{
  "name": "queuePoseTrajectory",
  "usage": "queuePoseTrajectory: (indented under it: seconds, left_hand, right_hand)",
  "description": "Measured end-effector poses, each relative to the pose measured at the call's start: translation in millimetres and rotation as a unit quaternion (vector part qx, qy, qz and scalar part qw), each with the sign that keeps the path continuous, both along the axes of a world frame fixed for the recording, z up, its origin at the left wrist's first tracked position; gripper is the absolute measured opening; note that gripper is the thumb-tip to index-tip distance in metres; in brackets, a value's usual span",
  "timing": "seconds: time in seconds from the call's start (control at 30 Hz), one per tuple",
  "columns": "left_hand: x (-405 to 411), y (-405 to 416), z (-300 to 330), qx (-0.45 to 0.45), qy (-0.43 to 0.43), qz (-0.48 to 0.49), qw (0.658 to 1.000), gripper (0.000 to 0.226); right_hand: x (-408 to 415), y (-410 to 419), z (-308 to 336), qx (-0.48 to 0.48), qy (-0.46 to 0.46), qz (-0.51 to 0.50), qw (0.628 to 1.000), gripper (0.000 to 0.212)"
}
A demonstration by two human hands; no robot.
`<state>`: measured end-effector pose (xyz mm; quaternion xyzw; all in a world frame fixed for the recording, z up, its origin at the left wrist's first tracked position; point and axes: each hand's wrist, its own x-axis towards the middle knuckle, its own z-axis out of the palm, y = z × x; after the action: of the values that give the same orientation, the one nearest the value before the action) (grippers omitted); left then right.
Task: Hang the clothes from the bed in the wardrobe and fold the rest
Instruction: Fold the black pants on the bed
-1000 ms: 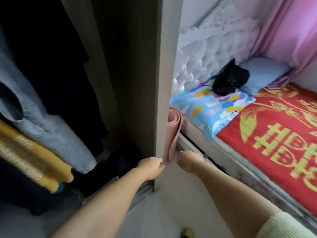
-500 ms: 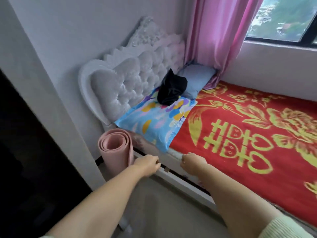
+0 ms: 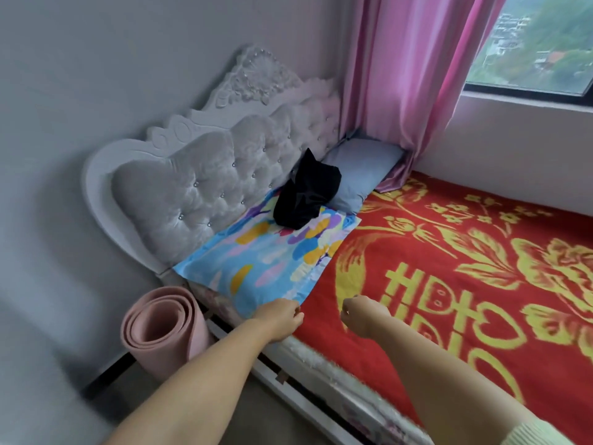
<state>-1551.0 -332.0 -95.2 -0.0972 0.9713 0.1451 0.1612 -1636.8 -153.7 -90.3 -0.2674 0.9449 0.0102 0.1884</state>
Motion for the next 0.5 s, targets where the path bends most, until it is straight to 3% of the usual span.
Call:
queuePoseTrajectory:
  seconds: [0.23, 0.5]
  left_hand:
    - [-94.1, -39.3, -23.0, 0.002, -0.017, 0.017, 1.0, 0.037]
    - [-249.2, -119.2, -60.0, 0.043, -0.043, 0.004, 0.998, 0.038]
  right_hand:
    - [-88.2, -30.7, -23.8, 0.001, -0.017, 0.011, 1.0, 0.035]
    - [-240.7, -100.1, -70.7, 0.021, -0.059, -0.047, 0.997, 0.032]
